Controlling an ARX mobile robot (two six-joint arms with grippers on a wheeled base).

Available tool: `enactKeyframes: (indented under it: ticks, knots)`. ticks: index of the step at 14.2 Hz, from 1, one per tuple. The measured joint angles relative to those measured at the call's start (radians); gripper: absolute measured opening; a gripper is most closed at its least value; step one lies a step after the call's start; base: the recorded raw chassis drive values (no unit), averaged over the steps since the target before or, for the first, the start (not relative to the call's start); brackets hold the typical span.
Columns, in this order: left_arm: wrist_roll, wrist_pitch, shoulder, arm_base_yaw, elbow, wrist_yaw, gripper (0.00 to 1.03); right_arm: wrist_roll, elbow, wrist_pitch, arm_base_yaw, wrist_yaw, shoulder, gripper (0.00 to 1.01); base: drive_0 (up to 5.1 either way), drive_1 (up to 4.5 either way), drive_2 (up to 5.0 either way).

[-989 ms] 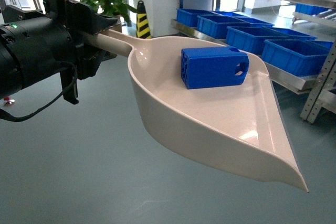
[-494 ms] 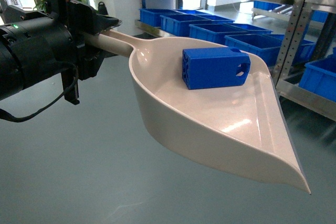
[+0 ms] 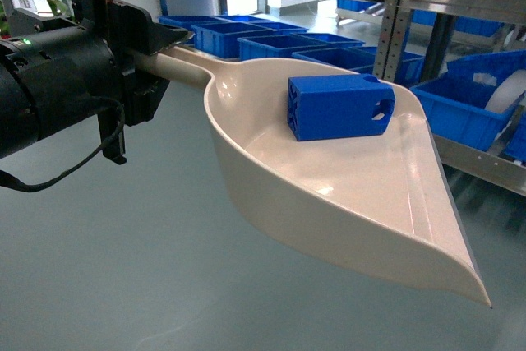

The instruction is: Place part in tray to right shelf

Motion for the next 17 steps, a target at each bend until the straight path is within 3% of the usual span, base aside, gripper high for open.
enactKeyframes:
  ticks: [17]
  knots:
    - [0.000, 0.000, 0.000, 0.002, 0.000, -0.005, 0.12, 0.000, 0.000, 0.000, 0.000, 0.000, 0.000, 0.98, -1.6, -1.57, -1.6]
